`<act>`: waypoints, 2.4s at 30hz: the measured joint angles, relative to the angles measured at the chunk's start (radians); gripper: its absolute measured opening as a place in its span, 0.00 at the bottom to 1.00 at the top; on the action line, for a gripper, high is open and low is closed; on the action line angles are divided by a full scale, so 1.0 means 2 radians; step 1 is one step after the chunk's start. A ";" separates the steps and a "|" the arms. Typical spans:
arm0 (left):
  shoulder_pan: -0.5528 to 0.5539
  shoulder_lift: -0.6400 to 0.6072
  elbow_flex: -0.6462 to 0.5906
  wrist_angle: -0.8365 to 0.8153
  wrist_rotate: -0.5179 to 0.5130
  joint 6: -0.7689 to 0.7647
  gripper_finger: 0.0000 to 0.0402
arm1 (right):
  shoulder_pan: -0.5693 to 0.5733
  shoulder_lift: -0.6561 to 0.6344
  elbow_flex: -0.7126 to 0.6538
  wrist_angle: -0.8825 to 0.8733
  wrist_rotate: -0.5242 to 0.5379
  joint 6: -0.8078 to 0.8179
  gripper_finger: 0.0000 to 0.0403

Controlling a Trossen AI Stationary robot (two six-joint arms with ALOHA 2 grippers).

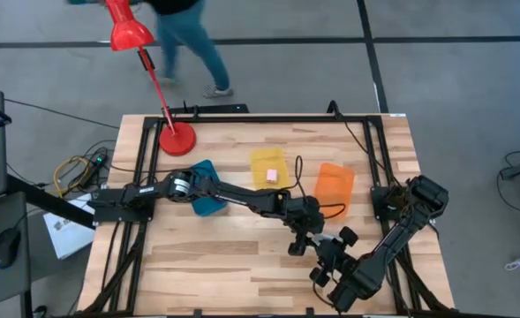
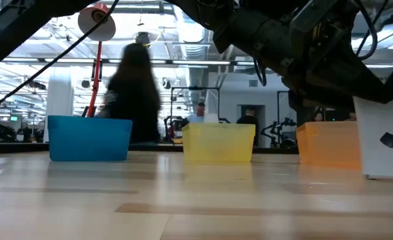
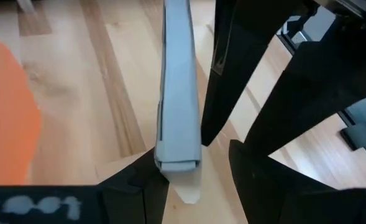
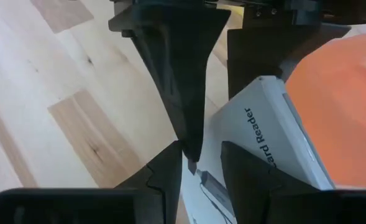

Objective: Pick and place items into bin
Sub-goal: Put the card reader box into the orange bin

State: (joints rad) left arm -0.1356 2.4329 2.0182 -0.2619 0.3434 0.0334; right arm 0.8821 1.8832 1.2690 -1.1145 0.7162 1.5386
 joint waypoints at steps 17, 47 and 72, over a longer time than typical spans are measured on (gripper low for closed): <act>-0.001 -0.003 0.002 -0.003 -0.009 0.025 0.05 | 0.003 0.001 0.031 -0.018 -0.011 -0.001 0.26; 0.075 -0.095 0.001 0.036 -0.103 0.026 0.06 | 0.073 -0.051 0.229 -0.228 0.129 -0.088 0.26; 0.119 -0.020 0.001 0.054 -0.093 -0.027 0.08 | 0.088 -0.056 0.229 -0.227 0.143 -0.093 0.26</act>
State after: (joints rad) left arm 0.1017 2.3928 2.0205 -0.1530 0.1582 -0.0204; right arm 1.0576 1.7710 1.7267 -1.5691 1.0016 1.3533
